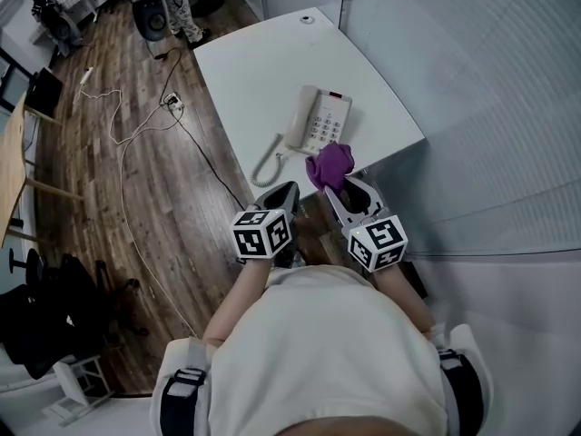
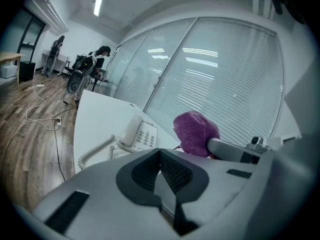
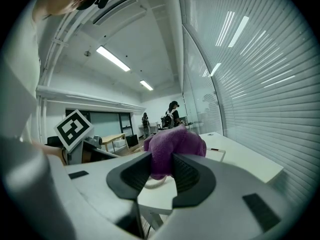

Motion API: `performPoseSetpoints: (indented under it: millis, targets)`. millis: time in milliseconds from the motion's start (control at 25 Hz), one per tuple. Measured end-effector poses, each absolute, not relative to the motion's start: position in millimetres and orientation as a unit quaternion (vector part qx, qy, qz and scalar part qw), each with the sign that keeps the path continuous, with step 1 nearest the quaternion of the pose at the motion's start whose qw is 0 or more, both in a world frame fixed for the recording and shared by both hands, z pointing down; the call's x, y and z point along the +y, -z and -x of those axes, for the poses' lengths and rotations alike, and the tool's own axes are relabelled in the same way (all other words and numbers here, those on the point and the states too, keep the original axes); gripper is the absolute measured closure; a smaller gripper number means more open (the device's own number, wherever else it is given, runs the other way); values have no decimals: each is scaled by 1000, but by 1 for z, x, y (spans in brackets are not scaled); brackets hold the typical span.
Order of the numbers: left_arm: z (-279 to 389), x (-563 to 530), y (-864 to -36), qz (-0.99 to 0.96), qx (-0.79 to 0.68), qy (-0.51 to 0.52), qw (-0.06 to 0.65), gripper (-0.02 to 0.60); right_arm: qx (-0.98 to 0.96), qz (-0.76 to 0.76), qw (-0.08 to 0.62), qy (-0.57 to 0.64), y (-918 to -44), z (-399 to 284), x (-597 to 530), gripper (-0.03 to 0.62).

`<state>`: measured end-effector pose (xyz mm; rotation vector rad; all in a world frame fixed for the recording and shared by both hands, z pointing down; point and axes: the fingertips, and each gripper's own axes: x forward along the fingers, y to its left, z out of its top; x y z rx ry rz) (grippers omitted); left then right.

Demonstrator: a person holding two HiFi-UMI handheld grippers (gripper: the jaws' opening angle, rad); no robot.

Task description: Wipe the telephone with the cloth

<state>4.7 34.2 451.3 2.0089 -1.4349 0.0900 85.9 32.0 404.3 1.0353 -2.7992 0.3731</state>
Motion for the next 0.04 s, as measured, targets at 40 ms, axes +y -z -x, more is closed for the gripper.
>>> performPoseSetpoints:
  millis: [40]
  targets:
    - [-5,33,-452,-769,-548,-35,329,560,-928,-344,66,-123,-405,-86,30,465]
